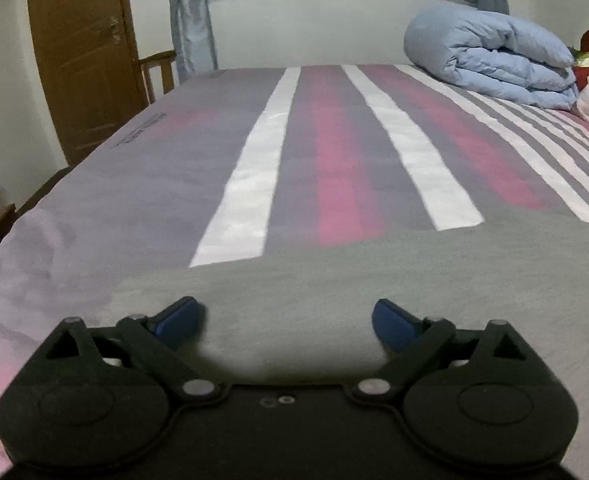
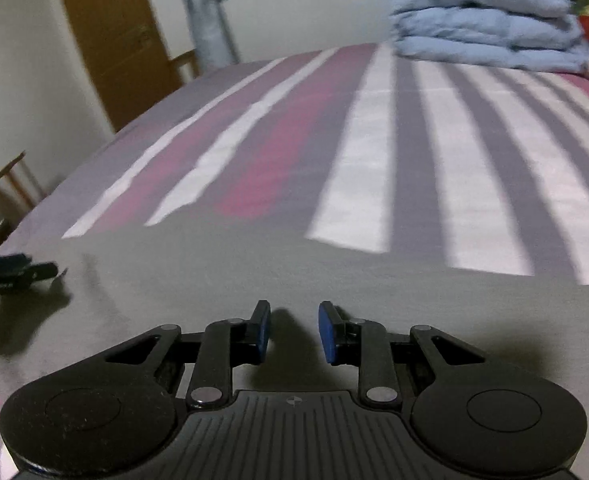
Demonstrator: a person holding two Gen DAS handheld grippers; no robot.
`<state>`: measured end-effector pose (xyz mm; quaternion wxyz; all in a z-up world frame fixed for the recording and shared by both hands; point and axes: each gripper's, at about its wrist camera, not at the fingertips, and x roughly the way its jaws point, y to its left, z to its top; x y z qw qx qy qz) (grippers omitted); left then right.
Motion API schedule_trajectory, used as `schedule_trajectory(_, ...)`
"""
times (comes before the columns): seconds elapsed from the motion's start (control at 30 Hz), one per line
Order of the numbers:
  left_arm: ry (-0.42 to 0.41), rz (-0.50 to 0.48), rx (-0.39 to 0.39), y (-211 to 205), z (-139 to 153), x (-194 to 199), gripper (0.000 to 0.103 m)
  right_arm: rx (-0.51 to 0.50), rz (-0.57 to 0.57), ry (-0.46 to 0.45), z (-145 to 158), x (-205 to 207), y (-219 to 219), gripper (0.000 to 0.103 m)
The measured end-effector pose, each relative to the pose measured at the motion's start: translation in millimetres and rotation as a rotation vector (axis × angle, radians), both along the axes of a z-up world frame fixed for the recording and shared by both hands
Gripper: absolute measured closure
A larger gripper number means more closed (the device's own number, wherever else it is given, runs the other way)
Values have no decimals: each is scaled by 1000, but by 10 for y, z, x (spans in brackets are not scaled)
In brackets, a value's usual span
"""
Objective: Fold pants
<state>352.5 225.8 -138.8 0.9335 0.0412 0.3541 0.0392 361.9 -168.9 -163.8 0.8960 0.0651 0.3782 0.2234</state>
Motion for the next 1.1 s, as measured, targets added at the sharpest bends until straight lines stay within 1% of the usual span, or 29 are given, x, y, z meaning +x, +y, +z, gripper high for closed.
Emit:
schedule_trajectory(0.07, 14, 6, 17, 59, -60, 22, 13, -19, 48, -11, -23, 26, 255, 76)
schedule_trajectory(0.1, 19, 16, 37, 73, -94, 38, 11, -49, 65, -12, -50, 62, 396, 76)
schedule_trajectory(0.17, 22, 24, 40, 105, -148, 64, 9, -88, 57, -7, -103, 143, 537, 76)
schedule_trajectory(0.23, 20, 36, 33, 115, -131, 67, 9, -99, 55, 8, -112, 226, 584, 76)
schedule_trajectory(0.3, 13, 44, 33, 102, -92, 29, 10, -86, 60, 23, -63, 242, 526, 76)
schedule_trajectory(0.33, 4, 47, 27, 96, -58, -12, 10, -74, 58, 16, -15, 214, 479, 75)
schedule_trajectory(0.4, -26, 42, 13, 80, 14, -137, 10, -52, 50, -34, 110, 54, 319, 75)
schedule_trajectory(0.47, -41, 48, 7, 69, 20, -247, 9, -61, 47, -49, 154, -75, 202, 75)
schedule_trajectory(0.53, -36, 52, 17, 74, -54, -305, 7, -82, 50, -41, 105, -182, 113, 75)
schedule_trajectory(0.6, -17, 54, 55, 60, -163, -306, 6, -142, 43, 6, -80, -182, 93, 76)
schedule_trajectory(0.67, -11, 49, 96, 5, -166, -319, 6, -77, 26, 38, -136, -152, 6, 75)
schedule_trajectory(0.7, -6, 53, 96, -18, -122, -338, 6, -25, -3, 84, -90, -117, -74, 75)
schedule_trajectory(0.73, -14, 52, 73, -27, -65, -382, 6, 28, -29, 97, -13, -121, -167, 74)
schedule_trajectory(0.77, -27, 51, 42, -31, -16, -434, 6, 76, -44, 70, 91, -180, -281, 74)
schedule_trajectory(0.8, -43, 53, 17, -45, 32, -496, 6, 101, -60, 43, 184, -247, -380, 74)
schedule_trajectory(0.83, -58, 57, 1, -68, 67, -562, 6, 121, -81, 27, 244, -317, -506, 74)
schedule_trajectory(0.9, -57, 64, -18, -126, 93, -661, 6, 165, -141, -1, 308, -490, -872, 74)
schedule_trajectory(0.93, -62, 68, -29, -160, 96, -707, 6, 176, -176, -11, 317, -566, -1043, 74)
schedule_trajectory(1.1, -54, 78, -69, -344, 28, -855, 6, 185, -424, -35, 284, -937, -2117, 74)
